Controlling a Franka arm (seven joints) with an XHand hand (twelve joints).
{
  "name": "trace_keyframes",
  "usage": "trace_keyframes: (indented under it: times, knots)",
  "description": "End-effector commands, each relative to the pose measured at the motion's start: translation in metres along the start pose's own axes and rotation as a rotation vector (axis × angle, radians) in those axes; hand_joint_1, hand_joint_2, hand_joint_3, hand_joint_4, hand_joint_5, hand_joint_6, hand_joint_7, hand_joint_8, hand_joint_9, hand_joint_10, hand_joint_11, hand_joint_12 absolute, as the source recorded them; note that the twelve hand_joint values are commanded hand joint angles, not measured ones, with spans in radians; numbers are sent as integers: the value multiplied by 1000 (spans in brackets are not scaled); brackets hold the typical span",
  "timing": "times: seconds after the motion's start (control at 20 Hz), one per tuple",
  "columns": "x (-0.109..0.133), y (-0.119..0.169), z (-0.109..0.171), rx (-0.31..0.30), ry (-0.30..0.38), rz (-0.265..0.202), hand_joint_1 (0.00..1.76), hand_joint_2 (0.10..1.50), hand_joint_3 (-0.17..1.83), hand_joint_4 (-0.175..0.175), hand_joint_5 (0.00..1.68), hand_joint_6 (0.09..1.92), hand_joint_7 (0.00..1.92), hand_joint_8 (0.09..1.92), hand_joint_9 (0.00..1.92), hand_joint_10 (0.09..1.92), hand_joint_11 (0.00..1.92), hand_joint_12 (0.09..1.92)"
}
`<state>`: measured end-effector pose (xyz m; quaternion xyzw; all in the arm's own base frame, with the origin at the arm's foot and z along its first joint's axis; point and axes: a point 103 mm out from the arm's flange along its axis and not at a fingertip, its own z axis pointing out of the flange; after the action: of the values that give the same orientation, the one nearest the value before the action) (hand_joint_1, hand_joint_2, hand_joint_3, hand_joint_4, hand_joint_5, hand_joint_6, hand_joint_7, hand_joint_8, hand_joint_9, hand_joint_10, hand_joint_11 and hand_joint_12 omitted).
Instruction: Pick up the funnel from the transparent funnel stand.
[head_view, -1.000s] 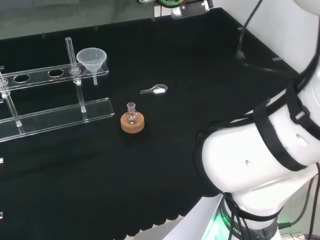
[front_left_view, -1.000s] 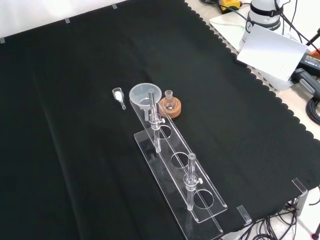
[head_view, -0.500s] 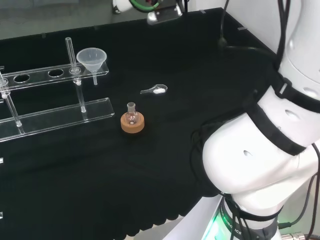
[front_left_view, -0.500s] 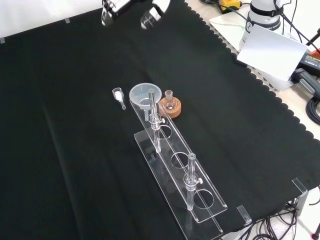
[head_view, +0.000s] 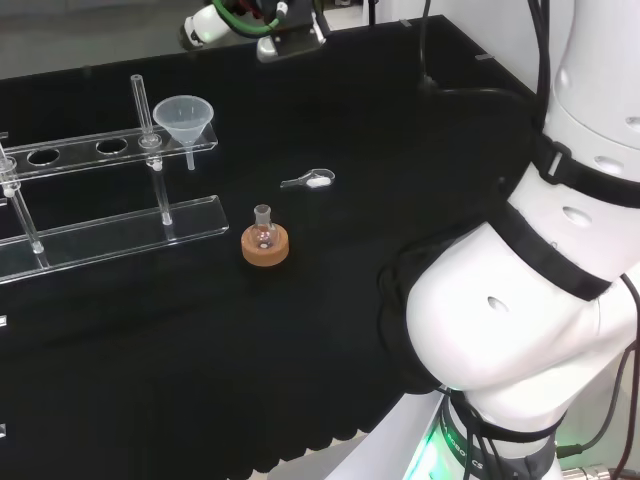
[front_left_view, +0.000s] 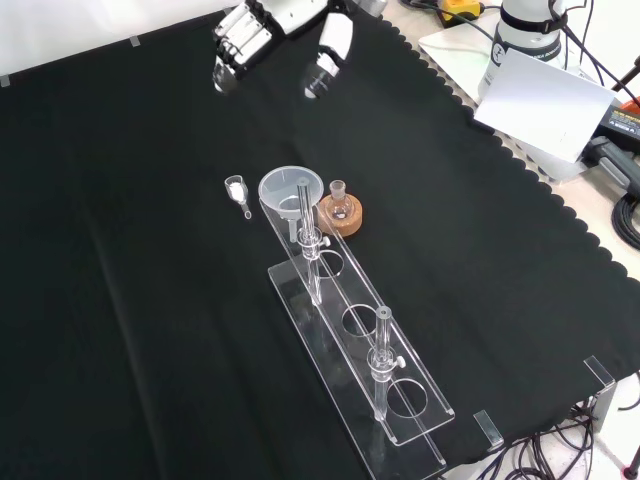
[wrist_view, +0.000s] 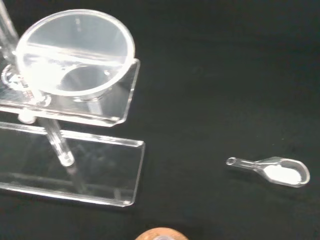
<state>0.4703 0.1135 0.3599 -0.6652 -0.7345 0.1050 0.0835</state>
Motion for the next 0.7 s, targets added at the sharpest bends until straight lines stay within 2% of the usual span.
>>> trace_keyframes:
  times: [0.05,0.45,0.65,0.7]
  knots:
    - [13,8,12,84,-35,-8,177,974,271,2,161,87,2,519,145,713,55,1428]
    - [31,16,23,165,-65,-1,296,840,191,3,77,87,0,409,55,791,37,1503]
    - [40,22,30,228,-78,55,359,805,158,-14,41,87,0,258,4,813,55,1546]
    - [43,23,31,228,-83,60,363,802,153,-19,29,87,0,232,1,803,59,1552]
